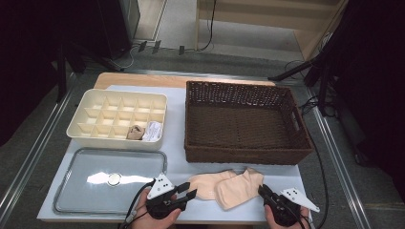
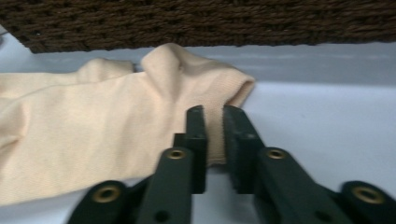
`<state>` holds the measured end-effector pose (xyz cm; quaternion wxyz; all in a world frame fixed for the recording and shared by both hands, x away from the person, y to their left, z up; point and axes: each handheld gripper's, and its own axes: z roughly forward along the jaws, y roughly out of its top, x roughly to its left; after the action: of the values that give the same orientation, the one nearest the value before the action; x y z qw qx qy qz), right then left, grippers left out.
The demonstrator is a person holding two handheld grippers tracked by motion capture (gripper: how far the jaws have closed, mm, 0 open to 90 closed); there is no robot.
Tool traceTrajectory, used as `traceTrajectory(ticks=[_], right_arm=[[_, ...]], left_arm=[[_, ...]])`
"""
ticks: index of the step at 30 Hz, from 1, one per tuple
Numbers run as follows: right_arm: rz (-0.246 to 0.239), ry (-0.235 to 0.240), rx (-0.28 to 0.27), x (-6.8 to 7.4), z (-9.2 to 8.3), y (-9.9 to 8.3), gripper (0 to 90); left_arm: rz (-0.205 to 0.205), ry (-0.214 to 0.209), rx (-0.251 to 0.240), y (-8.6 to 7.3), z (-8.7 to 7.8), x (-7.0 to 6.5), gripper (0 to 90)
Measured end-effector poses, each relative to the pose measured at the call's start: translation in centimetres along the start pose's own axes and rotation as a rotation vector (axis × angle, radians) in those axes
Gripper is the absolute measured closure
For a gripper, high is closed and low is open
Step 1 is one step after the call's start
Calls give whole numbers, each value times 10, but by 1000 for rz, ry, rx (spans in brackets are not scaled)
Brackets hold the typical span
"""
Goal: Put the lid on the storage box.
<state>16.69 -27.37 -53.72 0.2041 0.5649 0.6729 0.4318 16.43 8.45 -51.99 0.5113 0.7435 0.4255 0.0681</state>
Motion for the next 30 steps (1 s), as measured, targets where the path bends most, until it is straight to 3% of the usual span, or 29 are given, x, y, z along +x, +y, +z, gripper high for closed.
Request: traceTrajectory(ticks=[4,7,9,12,14,17,19,22,25,30], right_arm=[[-21,24,-75,15,-11,10,853],[-86,73,-144,37,-18,20,852],[-144,102,-161,55,-19,24,851],[-203,155,-158,82,-11,23,849],[-245,192,-124,99,0,17,849],[-300,242,-86,118,12,6,847],[-307,290,-67,126,17,-2,817],[-276,321,-86,126,14,-6,689],[-243,305,-115,114,5,-5,662],[-185,217,-112,82,-9,-12,644]], left_arm=[[-8,-2,-8,1,-3,1,629],[-16,3,-16,2,-6,4,628],[-27,5,-23,3,-9,6,627],[-33,-6,-42,5,-14,9,625],[-35,-9,-55,6,-16,10,621],[-37,-6,-56,5,-18,13,620],[-35,-4,-51,5,-18,13,620],[-31,-9,-44,4,-16,12,621],[-20,-18,-36,3,-14,9,621],[-7,-30,-23,3,-8,3,625]])
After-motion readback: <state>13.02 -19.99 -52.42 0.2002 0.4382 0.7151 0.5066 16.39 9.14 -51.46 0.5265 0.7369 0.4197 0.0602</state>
